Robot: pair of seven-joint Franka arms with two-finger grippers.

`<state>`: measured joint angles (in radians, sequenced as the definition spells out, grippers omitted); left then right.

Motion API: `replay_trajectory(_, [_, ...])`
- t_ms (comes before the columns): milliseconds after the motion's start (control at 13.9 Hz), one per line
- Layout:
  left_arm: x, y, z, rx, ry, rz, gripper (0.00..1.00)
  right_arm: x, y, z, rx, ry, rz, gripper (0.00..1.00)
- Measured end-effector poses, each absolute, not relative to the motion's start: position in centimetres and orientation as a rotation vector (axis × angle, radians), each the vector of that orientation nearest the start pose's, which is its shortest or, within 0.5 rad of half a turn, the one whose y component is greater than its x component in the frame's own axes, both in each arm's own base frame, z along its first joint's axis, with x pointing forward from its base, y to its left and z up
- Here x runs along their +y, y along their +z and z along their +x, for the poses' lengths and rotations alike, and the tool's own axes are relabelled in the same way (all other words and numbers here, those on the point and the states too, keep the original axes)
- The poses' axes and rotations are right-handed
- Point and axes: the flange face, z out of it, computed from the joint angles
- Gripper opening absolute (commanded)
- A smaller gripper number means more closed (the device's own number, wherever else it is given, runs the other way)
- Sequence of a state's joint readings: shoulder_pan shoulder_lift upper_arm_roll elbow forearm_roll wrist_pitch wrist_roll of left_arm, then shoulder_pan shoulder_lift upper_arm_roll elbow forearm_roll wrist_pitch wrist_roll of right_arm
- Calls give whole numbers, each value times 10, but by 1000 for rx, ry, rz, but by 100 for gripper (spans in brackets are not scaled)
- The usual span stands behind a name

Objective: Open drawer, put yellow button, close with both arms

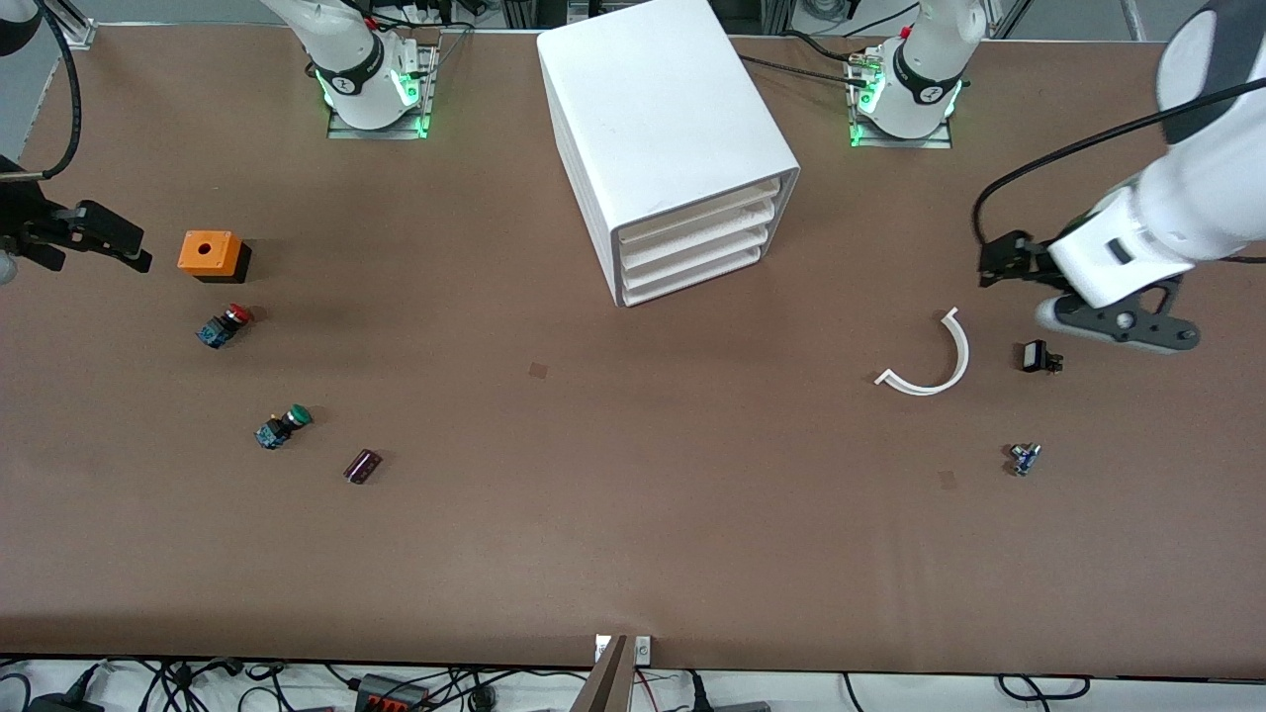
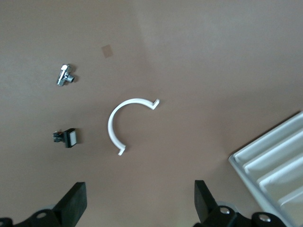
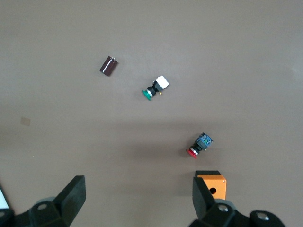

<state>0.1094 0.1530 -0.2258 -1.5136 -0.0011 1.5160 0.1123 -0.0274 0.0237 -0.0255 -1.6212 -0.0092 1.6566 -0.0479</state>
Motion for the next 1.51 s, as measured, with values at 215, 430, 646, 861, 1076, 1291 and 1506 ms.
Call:
replay_trajectory(215, [-40, 567, 568, 365, 193, -3203, 100, -31, 594, 567, 6, -8, -3153, 100])
replay_trajectory(430, [-29, 578, 560, 321, -24, -3205, 100, -30, 594, 567, 5, -6, -3154, 100])
replay_trajectory(646, [-18, 574, 560, 292, -73, -3190, 100, -31, 594, 567, 5, -6, -3155, 100])
replay_trajectory(861, [-21, 571, 557, 304, -26, -3186, 100, -31, 594, 567, 5, -7, -3155, 100])
replay_trajectory(1076, [-21, 571, 555, 285, -14, -3189, 100, -31, 594, 567, 5, -7, -3157, 100])
replay_trajectory(1291, [-24, 571, 554, 204, -1, -3195, 100, -31, 593, 568, 5, -5, -3157, 100])
replay_trajectory(1506, [-35, 573, 552, 182, -4, -3196, 100, -31, 592, 568, 5, -4, -3157, 100])
